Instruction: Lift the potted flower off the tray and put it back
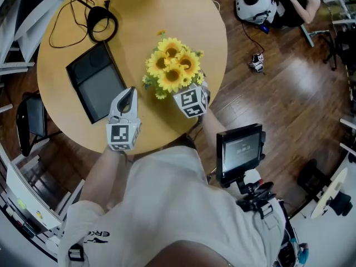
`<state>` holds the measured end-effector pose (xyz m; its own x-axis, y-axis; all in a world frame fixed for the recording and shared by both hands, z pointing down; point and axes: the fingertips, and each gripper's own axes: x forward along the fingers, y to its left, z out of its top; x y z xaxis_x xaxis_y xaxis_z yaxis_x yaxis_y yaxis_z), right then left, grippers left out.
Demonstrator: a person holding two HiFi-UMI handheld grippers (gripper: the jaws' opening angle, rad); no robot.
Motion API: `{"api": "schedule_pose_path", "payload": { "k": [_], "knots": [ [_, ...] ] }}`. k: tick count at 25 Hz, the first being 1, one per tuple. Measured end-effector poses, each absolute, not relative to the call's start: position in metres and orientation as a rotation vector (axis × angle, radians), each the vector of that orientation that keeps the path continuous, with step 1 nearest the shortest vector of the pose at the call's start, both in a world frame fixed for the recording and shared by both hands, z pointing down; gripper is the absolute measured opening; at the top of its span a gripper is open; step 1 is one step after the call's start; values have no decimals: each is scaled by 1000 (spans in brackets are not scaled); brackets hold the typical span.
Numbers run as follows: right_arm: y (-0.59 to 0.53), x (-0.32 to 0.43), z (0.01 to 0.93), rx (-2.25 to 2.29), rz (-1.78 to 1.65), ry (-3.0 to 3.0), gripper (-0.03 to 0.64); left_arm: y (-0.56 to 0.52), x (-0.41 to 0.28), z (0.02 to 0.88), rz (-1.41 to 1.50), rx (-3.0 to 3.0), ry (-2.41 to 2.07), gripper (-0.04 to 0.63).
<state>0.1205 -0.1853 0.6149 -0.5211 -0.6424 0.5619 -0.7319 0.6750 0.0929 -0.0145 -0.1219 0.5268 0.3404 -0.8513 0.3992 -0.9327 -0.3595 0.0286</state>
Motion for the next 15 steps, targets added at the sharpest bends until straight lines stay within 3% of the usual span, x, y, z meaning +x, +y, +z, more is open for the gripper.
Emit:
{"api": "schedule_pose_path", "payload": {
  "k": [15],
  "knots": [
    [-184,122,631,1124,219,-2208,525,-122,-16,534,462,2345,-1587,2]
  ]
}}
